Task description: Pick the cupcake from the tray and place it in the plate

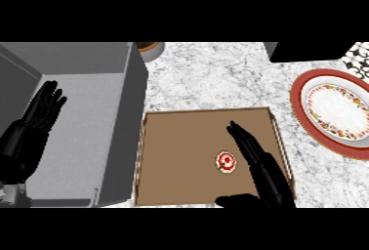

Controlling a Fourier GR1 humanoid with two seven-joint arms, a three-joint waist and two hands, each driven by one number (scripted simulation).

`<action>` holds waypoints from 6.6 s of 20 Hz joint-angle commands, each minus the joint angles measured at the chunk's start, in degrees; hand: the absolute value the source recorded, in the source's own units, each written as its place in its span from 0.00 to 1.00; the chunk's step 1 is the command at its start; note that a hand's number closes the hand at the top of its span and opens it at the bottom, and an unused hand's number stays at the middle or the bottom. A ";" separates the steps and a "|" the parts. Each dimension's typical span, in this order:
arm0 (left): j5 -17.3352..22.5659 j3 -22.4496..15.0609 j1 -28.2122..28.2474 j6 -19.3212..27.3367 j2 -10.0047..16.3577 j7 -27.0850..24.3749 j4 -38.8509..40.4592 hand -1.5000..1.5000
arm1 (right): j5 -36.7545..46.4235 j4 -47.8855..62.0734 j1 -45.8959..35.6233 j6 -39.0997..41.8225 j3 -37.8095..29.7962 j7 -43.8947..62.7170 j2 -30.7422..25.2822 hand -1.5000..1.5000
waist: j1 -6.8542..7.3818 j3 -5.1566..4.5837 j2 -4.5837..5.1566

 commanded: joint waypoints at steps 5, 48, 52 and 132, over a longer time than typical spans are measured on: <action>-1.97 -2.08 4.99 -0.32 -2.49 -3.21 7.83 0.50 | 4.73 -6.44 -0.59 11.82 2.69 16.73 -8.38 0.00 | 0.36 -2.50 1.46; -3.25 -3.11 -0.33 -0.11 -3.49 -2.97 11.81 0.50 | 9.88 8.52 -10.30 26.17 6.61 28.19 2.77 1.00 | 1.93 -2.03 2.21; -3.48 -2.60 0.83 -0.61 -3.17 -4.79 11.86 0.50 | 14.26 8.46 -12.55 22.61 5.75 25.34 2.30 1.00 | 1.90 -2.08 1.96; -1.67 -1.40 2.12 -2.10 -1.66 -5.12 11.41 0.50 | -39.57 69.06 -22.06 40.42 -60.78 -36.97 -21.58 0.00 | 2.10 -1.82 2.54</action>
